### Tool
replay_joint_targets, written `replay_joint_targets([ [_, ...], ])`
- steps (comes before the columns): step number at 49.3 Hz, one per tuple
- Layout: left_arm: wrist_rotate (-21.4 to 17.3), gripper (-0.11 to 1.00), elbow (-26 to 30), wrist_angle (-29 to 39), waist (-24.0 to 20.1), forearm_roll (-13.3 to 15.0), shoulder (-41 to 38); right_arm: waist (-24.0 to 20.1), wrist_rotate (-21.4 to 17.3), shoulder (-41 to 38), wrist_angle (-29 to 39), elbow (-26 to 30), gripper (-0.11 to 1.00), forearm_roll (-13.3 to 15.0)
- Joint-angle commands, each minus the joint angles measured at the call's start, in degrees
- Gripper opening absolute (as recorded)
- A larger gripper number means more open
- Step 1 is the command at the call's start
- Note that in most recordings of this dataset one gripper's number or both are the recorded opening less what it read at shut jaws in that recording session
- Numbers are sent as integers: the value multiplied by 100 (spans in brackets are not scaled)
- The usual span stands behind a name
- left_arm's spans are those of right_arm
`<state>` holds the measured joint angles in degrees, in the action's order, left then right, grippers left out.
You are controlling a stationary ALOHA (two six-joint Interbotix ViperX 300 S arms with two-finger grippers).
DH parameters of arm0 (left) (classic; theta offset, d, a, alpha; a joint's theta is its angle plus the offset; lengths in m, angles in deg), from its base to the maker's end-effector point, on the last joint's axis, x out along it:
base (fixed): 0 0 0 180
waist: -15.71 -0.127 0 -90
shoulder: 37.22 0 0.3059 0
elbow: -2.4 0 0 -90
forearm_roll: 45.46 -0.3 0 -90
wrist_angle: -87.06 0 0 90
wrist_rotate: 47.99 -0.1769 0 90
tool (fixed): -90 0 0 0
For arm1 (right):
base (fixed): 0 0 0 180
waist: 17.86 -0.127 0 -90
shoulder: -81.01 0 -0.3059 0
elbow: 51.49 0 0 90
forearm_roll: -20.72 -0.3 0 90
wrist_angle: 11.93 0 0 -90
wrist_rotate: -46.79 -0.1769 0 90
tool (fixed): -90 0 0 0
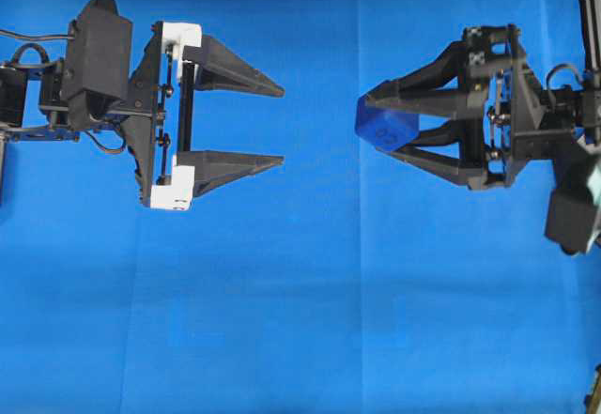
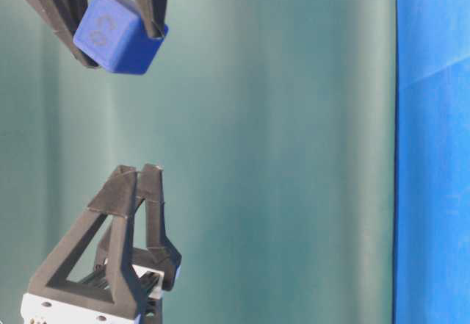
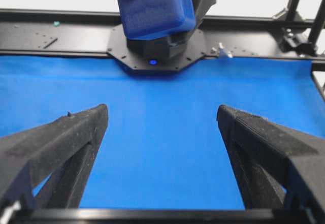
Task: Handover the blue block to the right arm after grasping it with the left arm, then place it in the designated position.
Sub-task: 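Open the left gripper and pull the cube away with the right gripper, then hold the cube in the right gripper and rotate the right wrist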
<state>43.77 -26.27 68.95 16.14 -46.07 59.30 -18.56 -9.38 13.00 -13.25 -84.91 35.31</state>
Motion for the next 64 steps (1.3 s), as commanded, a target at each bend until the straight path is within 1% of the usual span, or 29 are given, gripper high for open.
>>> replay_joint_targets([
  [1,-9,93,62,-18,-9,0,114,-9,-413,79,-26,132,55,-334],
  [6,-9,93,62,-18,-18,0,114,-9,-1125,114,-26,123,54,-703],
  [10,-9,93,62,-18,-9,0,114,0,-1758,141,-18,114,54,-923],
  [16,-18,93,62,-18,-9,0,114,0,-2646,158,-18,114,54,-1055],
  [23,-18,93,62,-18,-9,0,114,-9,-3683,167,-9,114,55,-1055],
  [27,-18,93,62,-18,-18,-9,114,0,-4052,158,26,105,54,-1055],
  [31,-18,93,62,-18,-9,0,114,-9,-4148,167,79,114,54,-1037],
  [64,-18,93,70,-18,-9,-9,123,0,-4140,158,97,114,54,-1037],
])
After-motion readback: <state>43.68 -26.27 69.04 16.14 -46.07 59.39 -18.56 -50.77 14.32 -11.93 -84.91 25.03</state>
